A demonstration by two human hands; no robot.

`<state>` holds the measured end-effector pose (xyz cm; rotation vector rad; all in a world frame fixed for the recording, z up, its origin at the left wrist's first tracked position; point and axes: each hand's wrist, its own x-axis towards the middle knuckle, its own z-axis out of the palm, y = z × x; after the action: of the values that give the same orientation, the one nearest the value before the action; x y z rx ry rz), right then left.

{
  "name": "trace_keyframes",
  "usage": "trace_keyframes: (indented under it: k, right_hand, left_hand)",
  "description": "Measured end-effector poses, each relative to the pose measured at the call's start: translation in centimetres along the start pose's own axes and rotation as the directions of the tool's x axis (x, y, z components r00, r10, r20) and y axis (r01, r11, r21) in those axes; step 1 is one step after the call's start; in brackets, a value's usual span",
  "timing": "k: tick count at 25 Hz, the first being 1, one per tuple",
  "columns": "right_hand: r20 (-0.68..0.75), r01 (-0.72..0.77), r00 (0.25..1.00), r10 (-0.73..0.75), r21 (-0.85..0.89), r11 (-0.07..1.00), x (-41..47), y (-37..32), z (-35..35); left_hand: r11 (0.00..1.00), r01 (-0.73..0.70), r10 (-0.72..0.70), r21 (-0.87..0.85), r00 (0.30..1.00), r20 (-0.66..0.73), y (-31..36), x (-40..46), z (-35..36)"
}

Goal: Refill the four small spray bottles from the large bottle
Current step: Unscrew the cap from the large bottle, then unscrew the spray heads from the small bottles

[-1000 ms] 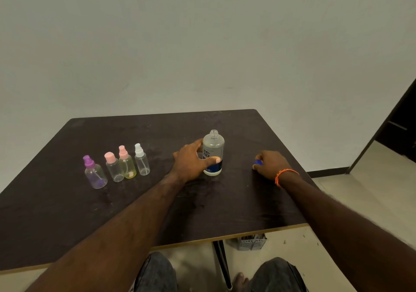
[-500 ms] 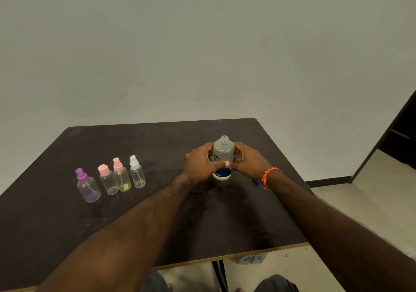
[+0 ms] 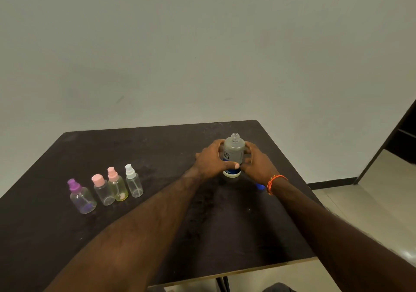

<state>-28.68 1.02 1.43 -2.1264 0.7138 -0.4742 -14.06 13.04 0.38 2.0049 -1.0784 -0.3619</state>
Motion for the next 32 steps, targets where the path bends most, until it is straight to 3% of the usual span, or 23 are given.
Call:
trace_keyframes:
  k: [3,5,8,11,16,20,24,32]
  right_hand:
    - [-0.305,-0.034,0.952,-0.03,-0.205,0.978,-2.1,-0.8,0.6]
    - [-0.386,0.039,0.903,-0.189,-0.363,0.931,-4.1,-2.2,1.8]
    - [-0.286,0.242,0.877,-0.385,-0.428,0.871,-6.4,-4.6,4.7]
    - [-0.137,0.382,0.879,-0.457,-0.369,0.847,-6.9,-7.2,8.6]
    - [0.036,0.458,0.884,-0.467,-0.272,0.846,-6.1,-10.5,15.3]
    - [0.145,0.354,0.932,-0.332,-0.167,0.92,-5.6,-12.3,19.2]
    - [0.241,0.268,0.942,-0.233,-0.121,0.956,-4.4,-13.4,21.5]
    - [0.115,0.277,0.956,-0.27,-0.051,0.959,-5.8,-12.8,19.7]
  left_hand:
    - [0.938,-0.044,0.071,0.344,0.995,-0.068,0.9,-1.9,-2.4]
    - [0.865,-0.071,0.153,0.496,0.98,-0.125,1.3,-3.5,-5.2]
    - [0.824,-0.03,0.164,0.566,0.968,-0.188,0.4,-5.8,-10.3]
    - [0.71,0.068,0.135,0.701,0.964,-0.231,-2.1,-8.9,-15.3]
    - [0.706,0.231,-0.037,0.67,0.956,-0.29,-6.6,-13.1,-20.3]
    - [0.622,0.241,-0.19,0.745,0.969,-0.155,-8.1,-13.5,-21.8]
    - [0.693,0.183,-0.141,0.697,0.983,-0.118,-8.8,-13.4,-22.0]
    - [0.771,0.087,-0.061,0.631,0.996,-0.062,-7.1,-13.4,-20.1]
